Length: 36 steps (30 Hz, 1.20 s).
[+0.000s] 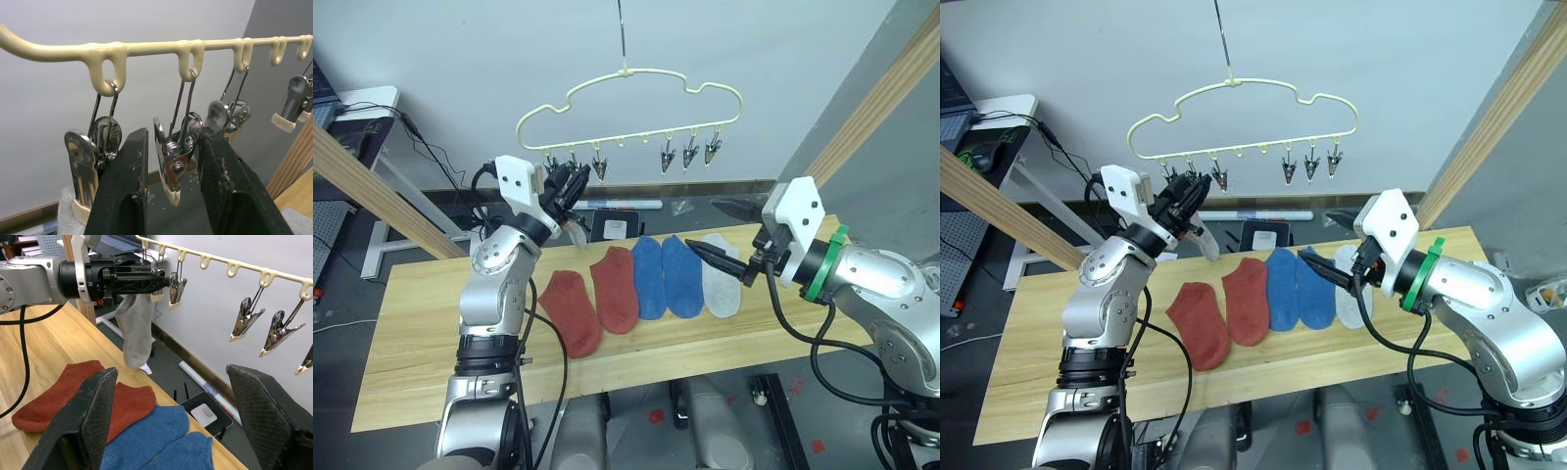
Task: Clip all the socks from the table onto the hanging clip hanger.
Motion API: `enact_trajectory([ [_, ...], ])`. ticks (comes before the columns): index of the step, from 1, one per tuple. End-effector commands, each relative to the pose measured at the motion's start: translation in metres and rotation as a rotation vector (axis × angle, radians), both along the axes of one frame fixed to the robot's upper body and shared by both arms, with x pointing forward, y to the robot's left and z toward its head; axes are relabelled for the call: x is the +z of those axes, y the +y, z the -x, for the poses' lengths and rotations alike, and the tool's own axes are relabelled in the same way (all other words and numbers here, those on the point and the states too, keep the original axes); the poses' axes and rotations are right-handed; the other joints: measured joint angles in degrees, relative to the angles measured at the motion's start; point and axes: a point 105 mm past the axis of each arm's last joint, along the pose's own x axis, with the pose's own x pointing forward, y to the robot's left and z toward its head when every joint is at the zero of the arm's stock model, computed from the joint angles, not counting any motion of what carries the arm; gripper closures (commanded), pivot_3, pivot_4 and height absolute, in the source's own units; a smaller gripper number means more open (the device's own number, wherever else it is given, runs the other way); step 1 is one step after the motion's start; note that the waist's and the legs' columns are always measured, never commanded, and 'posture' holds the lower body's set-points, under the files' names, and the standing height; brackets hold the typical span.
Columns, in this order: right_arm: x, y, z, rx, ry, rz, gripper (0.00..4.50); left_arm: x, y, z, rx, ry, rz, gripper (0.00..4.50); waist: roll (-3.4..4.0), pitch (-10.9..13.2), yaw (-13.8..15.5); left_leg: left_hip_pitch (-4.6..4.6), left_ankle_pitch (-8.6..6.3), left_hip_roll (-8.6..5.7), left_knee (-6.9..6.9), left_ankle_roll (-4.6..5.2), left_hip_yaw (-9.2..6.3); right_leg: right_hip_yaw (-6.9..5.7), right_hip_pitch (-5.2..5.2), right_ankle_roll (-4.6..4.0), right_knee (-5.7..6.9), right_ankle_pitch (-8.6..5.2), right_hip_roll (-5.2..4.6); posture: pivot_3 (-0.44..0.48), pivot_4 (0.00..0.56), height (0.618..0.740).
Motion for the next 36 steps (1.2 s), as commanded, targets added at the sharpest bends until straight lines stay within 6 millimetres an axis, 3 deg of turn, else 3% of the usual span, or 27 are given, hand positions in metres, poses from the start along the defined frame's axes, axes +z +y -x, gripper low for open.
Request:
enact_trajectory([
  [1,0.009,0.004,0.009,0.022,-0.064,-0.008,0.76,0.014,-0.002,0.003,-0.029,-0.035,0.013,3.03,0.0,0.0,0.0,0.0,0.0,0.0,0.0,0.0,0.0,0.0,0.0,0.0,0.0,0.0,0.0,-0.231,0.265,0.74],
  [23,0.008,0.005,0.009,0.017,-0.066,-0.009,0.76,0.023,0.0,0.002,-0.033,-0.013,0.077,3.03,0.0,0.0,-0.2,0.0,0.0,0.0,0.0,0.0,0.0,0.0,0.0,0.01,0.0,0.0,0.01,-0.243,0.26,0.74],
  [36,0.007,0.006,0.009,0.023,-0.062,-0.009,0.76,0.027,-0.001,0.004,0.056,-0.072,0.017,3.03,0.0,0.0,-0.2,0.0,0.0,0.0,0.0,0.0,0.0,0.01,0.0,-0.01,0.01,0.01,0.0,-0.241,0.26,0.74],
])
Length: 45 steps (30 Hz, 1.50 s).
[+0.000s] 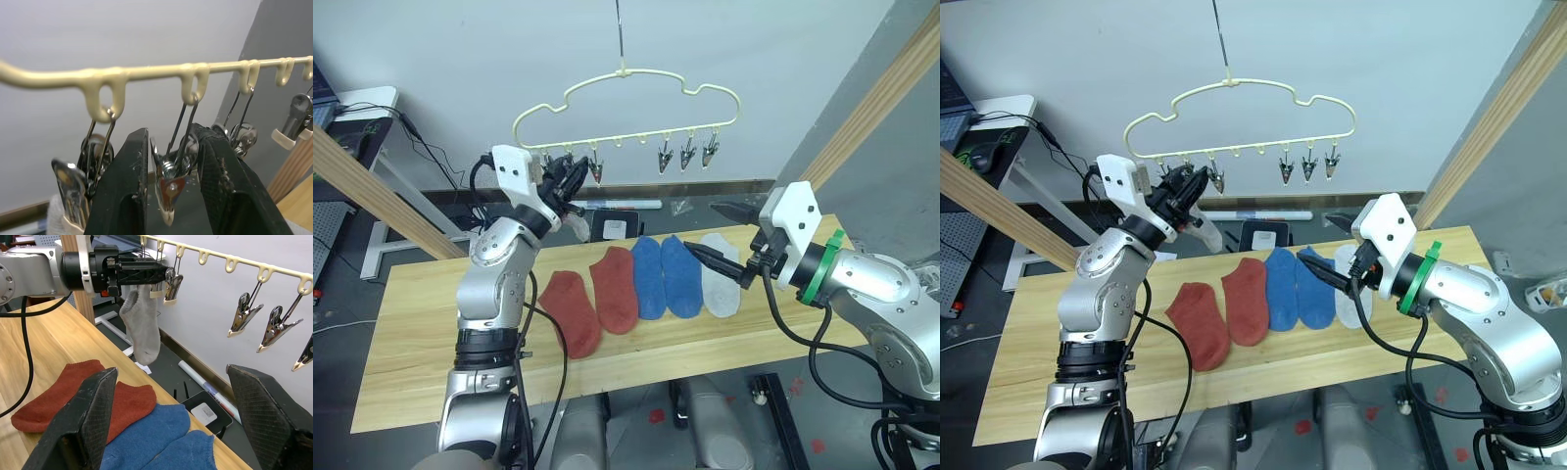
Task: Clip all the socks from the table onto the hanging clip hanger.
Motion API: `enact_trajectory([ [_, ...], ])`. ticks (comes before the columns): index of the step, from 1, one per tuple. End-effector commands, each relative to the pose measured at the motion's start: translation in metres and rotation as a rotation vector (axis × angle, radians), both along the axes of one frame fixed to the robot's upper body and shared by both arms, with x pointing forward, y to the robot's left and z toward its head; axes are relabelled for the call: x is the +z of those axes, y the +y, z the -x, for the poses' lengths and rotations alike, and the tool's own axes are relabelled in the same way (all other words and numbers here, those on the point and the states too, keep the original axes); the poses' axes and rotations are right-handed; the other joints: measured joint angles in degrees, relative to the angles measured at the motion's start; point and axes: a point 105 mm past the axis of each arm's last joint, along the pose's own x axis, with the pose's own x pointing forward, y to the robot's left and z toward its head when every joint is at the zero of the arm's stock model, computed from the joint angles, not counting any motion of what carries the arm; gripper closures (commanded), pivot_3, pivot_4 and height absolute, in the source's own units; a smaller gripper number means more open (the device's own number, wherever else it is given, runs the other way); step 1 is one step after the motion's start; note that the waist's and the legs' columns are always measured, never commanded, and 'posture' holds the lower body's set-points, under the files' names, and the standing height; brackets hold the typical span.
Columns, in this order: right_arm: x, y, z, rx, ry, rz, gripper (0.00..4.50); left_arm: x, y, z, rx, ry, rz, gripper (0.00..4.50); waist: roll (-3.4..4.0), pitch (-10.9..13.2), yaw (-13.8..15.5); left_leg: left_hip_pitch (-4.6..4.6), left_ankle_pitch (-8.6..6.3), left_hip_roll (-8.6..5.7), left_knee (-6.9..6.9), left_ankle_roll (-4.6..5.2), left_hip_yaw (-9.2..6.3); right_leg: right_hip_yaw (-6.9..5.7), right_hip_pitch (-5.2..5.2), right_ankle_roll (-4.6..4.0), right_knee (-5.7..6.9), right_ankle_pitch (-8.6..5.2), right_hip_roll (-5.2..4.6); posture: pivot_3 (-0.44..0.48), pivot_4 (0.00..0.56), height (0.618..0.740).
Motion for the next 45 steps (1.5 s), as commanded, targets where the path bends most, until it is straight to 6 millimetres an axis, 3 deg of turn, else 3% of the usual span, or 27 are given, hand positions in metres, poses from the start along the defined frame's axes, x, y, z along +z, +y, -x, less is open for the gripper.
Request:
enact_trajectory([
  [1,0.011,0.004,0.009,0.027,-0.066,-0.005,0.76,0.015,-0.001,0.006,0.025,-0.073,-0.005,3.03,0.0,0.0,0.0,0.0,0.0,0.0,0.0,0.0,-0.01,0.0,0.0,0.0,0.0,0.0,0.0,-0.24,0.261,0.74],
  [13,0.011,0.005,0.008,0.027,-0.068,-0.011,0.76,0.01,-0.002,0.008,0.045,-0.031,0.023,3.03,-0.01,0.0,0.0,0.0,0.0,0.0,0.01,0.0,-0.01,0.0,0.0,0.01,0.01,0.0,0.0,-0.236,0.26,0.74],
  [17,0.011,0.006,0.008,0.028,-0.07,-0.014,0.76,0.009,-0.002,0.007,0.044,-0.026,0.018,3.83,-0.01,0.0,0.0,0.0,0.0,0.0,0.01,0.0,-0.01,0.0,0.0,0.01,0.01,0.0,0.0,-0.236,0.26,0.74],
  [20,0.011,0.006,0.008,0.028,-0.072,-0.016,0.76,0.009,-0.002,0.007,0.04,-0.026,0.018,4.04,-0.01,0.0,0.0,0.0,0.0,0.0,0.01,0.0,-0.01,0.0,0.0,0.0,0.01,0.0,0.0,-0.236,0.26,0.74],
  [45,0.007,0.011,0.012,0.037,-0.07,0.002,0.76,0.027,0.001,0.01,-0.026,-0.009,0.061,4.18,-0.01,0.0,0.0,-0.01,0.0,0.0,0.01,0.0,-0.01,0.0,0.0,0.01,0.01,0.0,0.01,-0.239,0.269,0.74],
])
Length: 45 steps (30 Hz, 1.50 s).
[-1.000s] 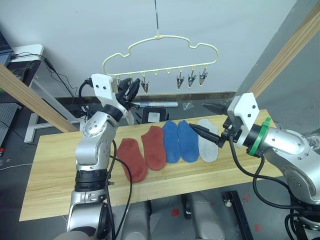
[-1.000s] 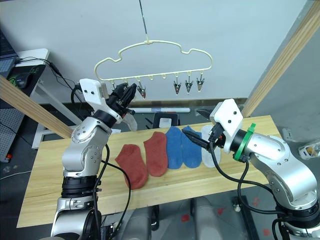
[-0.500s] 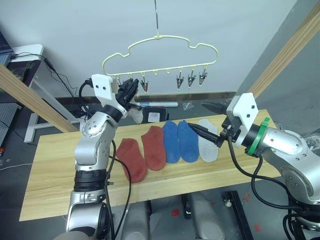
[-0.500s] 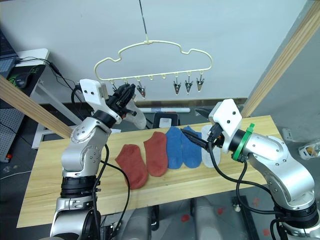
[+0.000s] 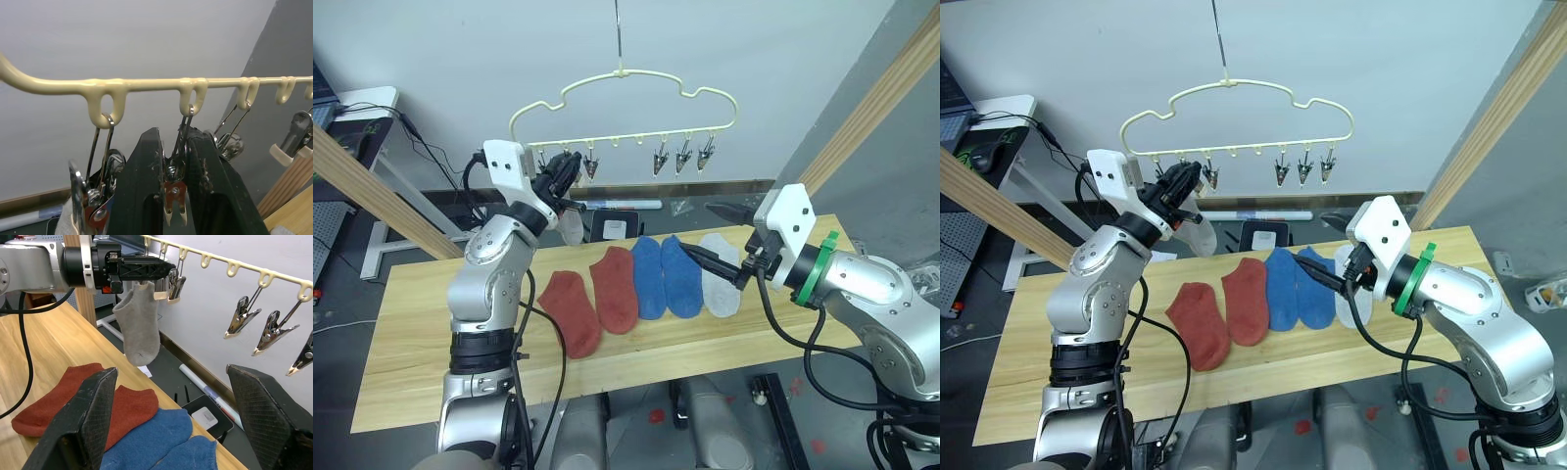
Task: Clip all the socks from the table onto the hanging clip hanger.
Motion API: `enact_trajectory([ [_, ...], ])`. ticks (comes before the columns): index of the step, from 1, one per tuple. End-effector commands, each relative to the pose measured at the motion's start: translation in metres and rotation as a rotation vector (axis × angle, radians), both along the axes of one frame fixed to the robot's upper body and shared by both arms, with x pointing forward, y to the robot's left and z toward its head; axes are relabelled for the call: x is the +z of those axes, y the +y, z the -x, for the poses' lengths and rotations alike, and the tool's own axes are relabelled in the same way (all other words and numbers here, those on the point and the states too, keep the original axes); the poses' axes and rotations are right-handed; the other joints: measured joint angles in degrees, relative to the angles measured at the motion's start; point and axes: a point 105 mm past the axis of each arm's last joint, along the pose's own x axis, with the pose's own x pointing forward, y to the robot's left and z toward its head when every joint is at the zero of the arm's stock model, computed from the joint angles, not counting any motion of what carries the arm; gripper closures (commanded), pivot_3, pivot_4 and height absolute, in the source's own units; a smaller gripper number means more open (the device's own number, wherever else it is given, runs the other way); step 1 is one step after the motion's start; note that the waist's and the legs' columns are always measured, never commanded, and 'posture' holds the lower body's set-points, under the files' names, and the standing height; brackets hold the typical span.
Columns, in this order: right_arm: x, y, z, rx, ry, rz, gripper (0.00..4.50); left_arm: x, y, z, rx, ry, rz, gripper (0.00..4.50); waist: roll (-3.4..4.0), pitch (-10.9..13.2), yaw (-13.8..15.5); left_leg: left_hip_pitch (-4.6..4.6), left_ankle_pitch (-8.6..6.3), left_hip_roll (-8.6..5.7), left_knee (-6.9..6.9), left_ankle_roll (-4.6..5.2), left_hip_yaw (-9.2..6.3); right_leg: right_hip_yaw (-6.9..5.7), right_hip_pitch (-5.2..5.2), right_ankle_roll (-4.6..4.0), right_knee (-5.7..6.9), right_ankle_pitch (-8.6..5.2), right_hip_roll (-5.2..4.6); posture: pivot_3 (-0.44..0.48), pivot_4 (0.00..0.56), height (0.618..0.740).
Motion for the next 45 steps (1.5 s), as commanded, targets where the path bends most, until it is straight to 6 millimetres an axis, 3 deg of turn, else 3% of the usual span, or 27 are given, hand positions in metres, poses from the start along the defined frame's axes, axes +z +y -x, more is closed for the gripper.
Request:
enact_trajectory([
  [1,0.008,0.004,0.01,0.019,-0.053,0.008,0.76,0.022,-0.001,0.006,-0.025,-0.069,-0.005,4.18,0.0,0.0,0.0,0.0,0.0,0.0,0.0,0.0,0.0,0.0,0.0,0.0,0.0,0.0,0.0,-0.237,0.273,0.74],
  [14,-0.04,-0.02,-0.009,-0.238,0.068,0.144,0.76,0.032,-0.006,0.009,-0.137,-0.038,0.017,4.2,-0.01,0.0,0.0,0.0,0.0,0.01,-0.02,0.0,0.0,0.01,-0.03,0.09,0.0,-0.06,0.02,-0.217,0.314,0.74],
  [24,-0.094,-0.071,-0.055,-0.632,0.211,0.121,0.76,0.028,-0.01,0.025,-0.14,-0.098,-0.158,4.2,-0.01,0.0,0.2,-0.01,0.0,0.02,-0.09,0.0,0.02,0.08,-0.08,0.17,-0.05,-0.13,0.01,-0.167,0.357,0.74],
  [31,-0.12,-0.078,-0.084,-0.722,0.283,0.0,0.76,0.031,-0.008,0.028,-0.114,-0.11,-0.161,4.2,0.15,0.5,0.4,-0.01,-0.01,0.06,-0.12,0.0,-0.02,0.14,-0.12,0.17,-0.05,-0.15,0.05,-0.126,0.39,0.74],
  [45,-0.159,-0.083,-0.128,-0.751,0.369,-0.023,0.76,0.031,-0.007,0.034,-0.105,-0.1,-0.167,4.23,0.5,1.9,1.3,-0.05,-0.01,0.06,-0.26,0.01,0.06,0.14,-0.2,0.18,-0.14,-0.16,0.06,-0.083,0.409,0.74],
])
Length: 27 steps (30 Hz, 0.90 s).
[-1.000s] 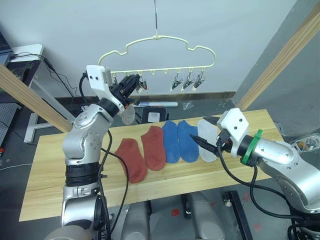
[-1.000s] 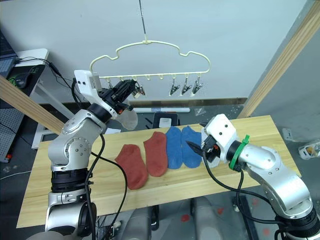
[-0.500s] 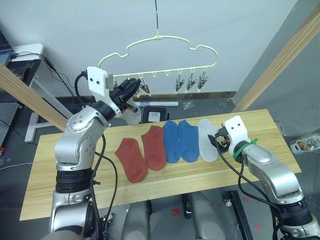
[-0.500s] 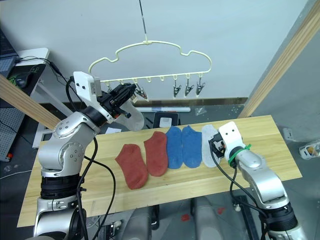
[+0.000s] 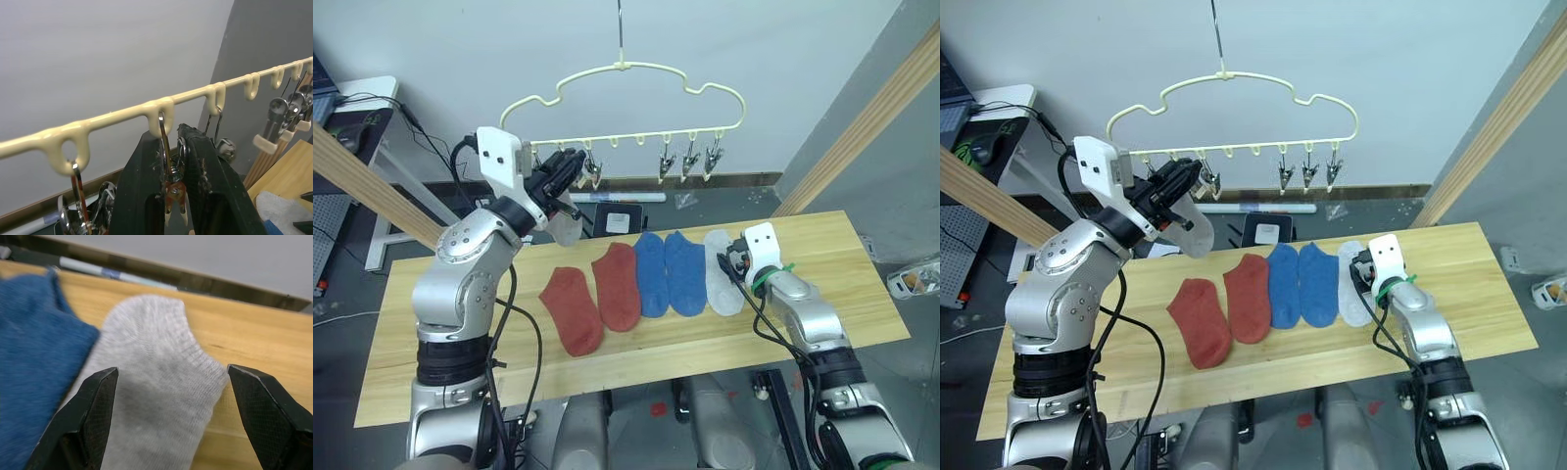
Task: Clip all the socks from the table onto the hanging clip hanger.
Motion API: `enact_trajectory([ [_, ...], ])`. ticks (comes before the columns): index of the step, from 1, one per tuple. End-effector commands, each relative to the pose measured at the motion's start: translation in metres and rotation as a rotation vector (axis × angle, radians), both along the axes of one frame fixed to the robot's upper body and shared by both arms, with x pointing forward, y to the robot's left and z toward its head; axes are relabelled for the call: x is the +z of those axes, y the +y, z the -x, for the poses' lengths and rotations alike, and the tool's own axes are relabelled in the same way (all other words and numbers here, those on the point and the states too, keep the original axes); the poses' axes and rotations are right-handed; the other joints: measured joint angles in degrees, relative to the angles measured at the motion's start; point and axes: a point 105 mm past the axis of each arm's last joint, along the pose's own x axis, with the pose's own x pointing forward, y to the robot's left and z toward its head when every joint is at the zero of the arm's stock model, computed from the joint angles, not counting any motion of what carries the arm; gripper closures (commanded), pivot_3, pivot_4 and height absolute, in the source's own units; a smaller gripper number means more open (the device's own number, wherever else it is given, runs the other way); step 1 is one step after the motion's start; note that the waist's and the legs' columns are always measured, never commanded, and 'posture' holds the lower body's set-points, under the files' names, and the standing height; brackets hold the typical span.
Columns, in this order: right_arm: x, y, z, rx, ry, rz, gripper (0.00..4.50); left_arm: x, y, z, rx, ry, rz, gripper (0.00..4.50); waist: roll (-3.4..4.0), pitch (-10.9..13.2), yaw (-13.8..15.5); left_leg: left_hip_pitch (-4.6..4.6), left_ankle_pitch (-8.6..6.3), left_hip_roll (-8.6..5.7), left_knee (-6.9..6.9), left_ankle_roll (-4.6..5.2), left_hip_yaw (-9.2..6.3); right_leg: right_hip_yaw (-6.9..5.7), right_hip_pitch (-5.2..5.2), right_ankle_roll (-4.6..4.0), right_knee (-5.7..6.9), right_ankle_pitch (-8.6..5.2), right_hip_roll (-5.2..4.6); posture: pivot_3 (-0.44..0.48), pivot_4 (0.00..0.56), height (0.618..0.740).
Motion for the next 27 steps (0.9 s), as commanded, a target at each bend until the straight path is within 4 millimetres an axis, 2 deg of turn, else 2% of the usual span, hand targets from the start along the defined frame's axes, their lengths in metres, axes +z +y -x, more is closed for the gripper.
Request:
enact_trajectory([
  [1,0.0,-0.005,-0.004,-0.022,-0.003,-0.027,0.76,0.014,-0.003,0.009,-0.017,-0.058,-0.002,4.24,0.0,0.1,0.1,0.0,0.0,0.0,-0.02,0.0,0.0,-0.01,0.0,0.0,0.0,0.0,0.0,-0.083,0.409,0.74],
  [5,-0.003,-0.003,-0.002,-0.017,0.008,-0.041,1.99,0.014,-0.002,0.008,-0.02,-0.055,0.0,4.25,0.01,0.1,0.5,0.0,0.0,0.0,-0.15,0.0,0.01,-0.02,0.0,0.0,-0.11,0.0,0.0,-0.083,0.408,0.74],
  [12,0.0,-0.001,0.008,0.003,-0.017,-0.018,4.44,0.015,-0.001,0.006,-0.027,-0.049,0.011,4.25,0.01,0.1,0.6,0.03,0.01,0.0,-0.5,-0.02,0.01,-0.02,-0.02,0.01,-0.32,-0.01,0.0,-0.095,0.406,0.74],
  [16,0.029,0.009,0.023,0.127,-0.113,0.043,4.5,0.017,0.0,0.003,-0.039,-0.029,0.048,4.25,0.15,0.2,0.6,0.02,0.01,0.0,-0.71,-0.02,0.01,-0.05,-0.05,0.01,-0.5,-0.01,0.0,-0.105,0.404,0.74],
  [18,0.049,0.025,0.036,0.272,-0.178,0.095,4.5,0.018,0.001,0.002,-0.053,-0.008,0.077,4.25,0.28,0.3,0.6,-0.01,0.01,0.0,-0.76,-0.02,0.0,-0.03,-0.05,0.02,-0.64,-0.01,0.0,-0.113,0.401,0.74],
  [22,0.086,0.07,0.073,0.613,-0.274,0.118,4.5,0.021,0.003,0.001,-0.082,0.025,0.118,4.25,0.29,0.3,0.2,-0.02,0.0,0.0,-0.79,-0.02,-0.02,-0.02,-0.04,0.06,-0.79,-0.01,0.01,-0.128,0.394,0.74],
  [25,0.103,0.099,0.091,0.8,-0.315,0.102,4.5,0.021,0.004,0.001,-0.118,0.062,0.156,4.26,0.29,0.3,0.1,-0.02,0.0,0.04,-0.8,-0.03,-0.03,-0.11,-0.04,0.06,-0.78,-0.01,0.1,-0.139,0.387,0.74],
  [27,0.11,0.114,0.096,0.874,-0.332,0.087,4.5,0.022,0.004,0.001,-0.14,0.086,0.183,4.26,0.28,0.3,0.1,-0.02,0.0,0.05,-0.8,-0.03,-0.03,-0.12,-0.04,0.05,-0.77,-0.02,0.1,-0.144,0.384,0.74],
])
